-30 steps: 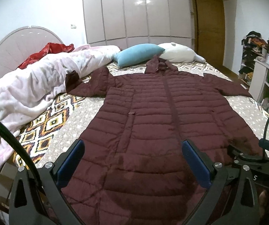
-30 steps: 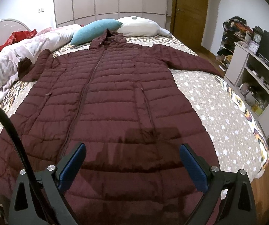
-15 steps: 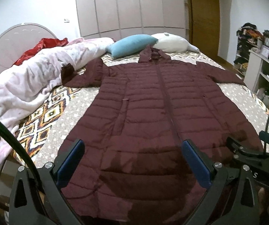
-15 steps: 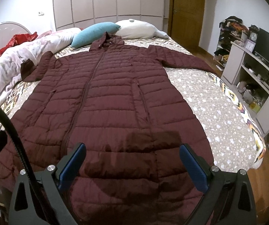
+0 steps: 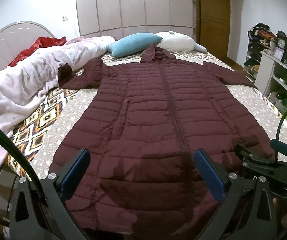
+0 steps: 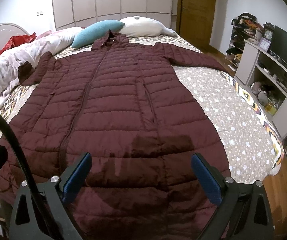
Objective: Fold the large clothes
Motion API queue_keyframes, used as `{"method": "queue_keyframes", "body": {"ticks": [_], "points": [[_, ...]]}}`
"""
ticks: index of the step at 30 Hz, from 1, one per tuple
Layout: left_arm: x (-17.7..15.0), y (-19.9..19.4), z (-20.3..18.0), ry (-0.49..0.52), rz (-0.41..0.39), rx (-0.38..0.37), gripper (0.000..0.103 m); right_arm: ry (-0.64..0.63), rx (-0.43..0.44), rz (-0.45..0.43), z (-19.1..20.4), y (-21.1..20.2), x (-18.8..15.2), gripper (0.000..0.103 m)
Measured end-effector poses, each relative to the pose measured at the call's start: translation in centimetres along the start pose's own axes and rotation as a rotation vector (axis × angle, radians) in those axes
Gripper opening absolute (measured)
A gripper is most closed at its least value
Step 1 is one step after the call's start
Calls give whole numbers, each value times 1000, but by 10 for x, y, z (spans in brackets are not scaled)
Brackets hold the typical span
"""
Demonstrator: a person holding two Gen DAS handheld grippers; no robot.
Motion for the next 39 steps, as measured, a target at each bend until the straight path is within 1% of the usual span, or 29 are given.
{"method": "queue_keyframes", "body": {"ticks": [8, 29, 39], "points": [[-3, 6, -2, -9, 26, -24, 103, 1, -5, 11, 0, 2, -2, 101], [-4, 7, 0, -9, 29, -26, 103, 7, -8, 23, -1, 6, -4, 101], [-9, 10, 4, -14, 27, -15, 103, 7, -5, 31, 0, 7, -4, 101]]}}
Point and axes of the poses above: each gripper's, at about its wrist camera, not at the fingertips, and y roughly the way its jaws point, z to its left, x to its top, the point moved 4 cm from there along y, roughly the way its jaws point, and after that the axes turned 5 degrees about z, right-handed, at the moved point
